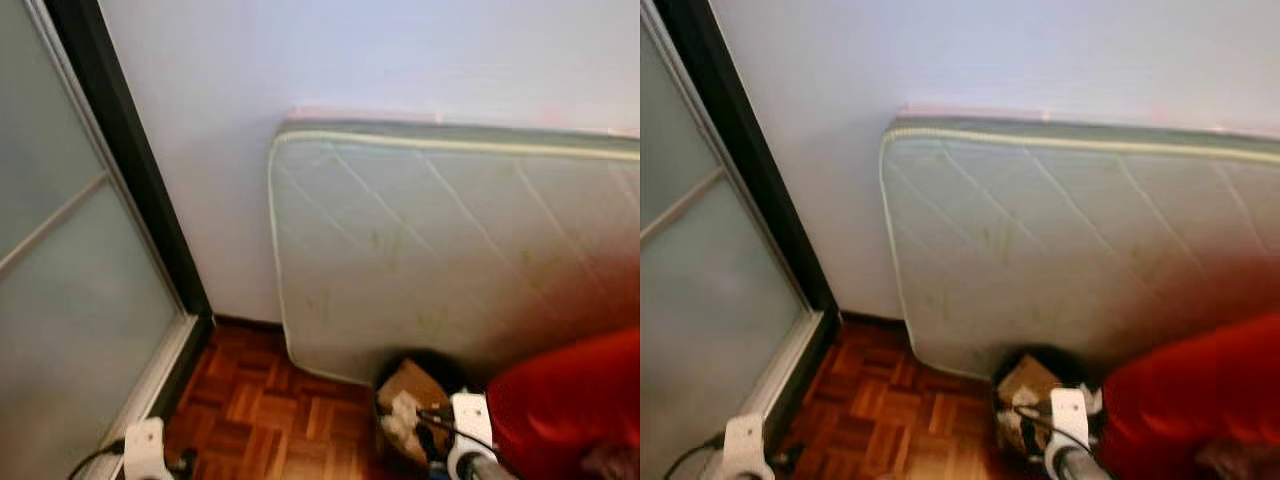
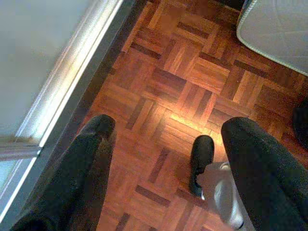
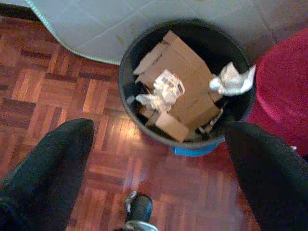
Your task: Clean up the room
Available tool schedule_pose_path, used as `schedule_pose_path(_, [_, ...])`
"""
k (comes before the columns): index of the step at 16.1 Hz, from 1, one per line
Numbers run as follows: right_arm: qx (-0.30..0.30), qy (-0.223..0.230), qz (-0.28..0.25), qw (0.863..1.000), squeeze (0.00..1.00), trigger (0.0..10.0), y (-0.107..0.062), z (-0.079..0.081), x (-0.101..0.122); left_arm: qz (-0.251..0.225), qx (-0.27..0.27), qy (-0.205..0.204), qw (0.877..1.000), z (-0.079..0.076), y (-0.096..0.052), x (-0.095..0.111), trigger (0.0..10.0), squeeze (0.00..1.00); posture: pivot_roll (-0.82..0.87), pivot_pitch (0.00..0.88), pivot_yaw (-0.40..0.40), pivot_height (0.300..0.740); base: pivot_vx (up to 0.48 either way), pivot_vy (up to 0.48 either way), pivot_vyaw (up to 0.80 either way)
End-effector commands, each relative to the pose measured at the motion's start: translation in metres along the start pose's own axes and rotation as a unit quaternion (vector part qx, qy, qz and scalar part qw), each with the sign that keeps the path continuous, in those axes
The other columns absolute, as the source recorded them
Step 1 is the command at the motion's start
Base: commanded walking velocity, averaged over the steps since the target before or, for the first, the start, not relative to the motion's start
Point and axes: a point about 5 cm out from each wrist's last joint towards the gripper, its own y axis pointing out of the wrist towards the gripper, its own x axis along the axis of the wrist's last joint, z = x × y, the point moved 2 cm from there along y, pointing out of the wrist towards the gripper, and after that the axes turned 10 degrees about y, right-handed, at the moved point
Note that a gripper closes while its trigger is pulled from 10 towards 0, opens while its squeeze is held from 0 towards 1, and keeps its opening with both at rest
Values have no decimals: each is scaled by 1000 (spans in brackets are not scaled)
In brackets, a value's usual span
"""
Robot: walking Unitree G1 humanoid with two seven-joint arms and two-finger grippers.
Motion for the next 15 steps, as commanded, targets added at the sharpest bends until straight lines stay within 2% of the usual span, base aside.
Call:
schedule_pose_path(1, [-6,1,6,1000,0,10000,-1,-4,-3,15,0,2,1000,1,-2,-8,10000,0,64,0,-13,740,-281,0,0])
schedule_pose_path(5, [-7,7,8,1000,0,10000,-1,-5,-4,13,-4,3,1000,-6,0,-3,10000,0,60,0,-16,740,-281,0,0])
schedule_pose_path(7, [-14,5,14,1000,0,10000,-2,-7,-6,11,-6,6,1000,-10,3,3,10000,0,62,0,-16,740,0,0,0])
schedule_pose_path(10, [-26,16,28,999,0,10000,-4,-9,-16,23,-11,15,1000,-12,2,-2,10000,0,58,0,-17,740,0,0,0])
schedule_pose_path(12, [-23,7,38,999,0,10000,-5,-11,-21,28,-14,17,999,-14,1,-5,10000,0,64,0,-34,740,0,0,0])
schedule_pose_path(14, [-25,3,42,999,0,10000,-6,-13,-22,29,-20,17,999,-18,2,-3,10000,0,66,0,-47,740,0,0,0])
schedule_pose_path(15, [-31,2,44,999,0,10000,-7,-17,-22,25,-30,31,999,-25,4,2,10000,0,61,0,-54,740,0,0,0])
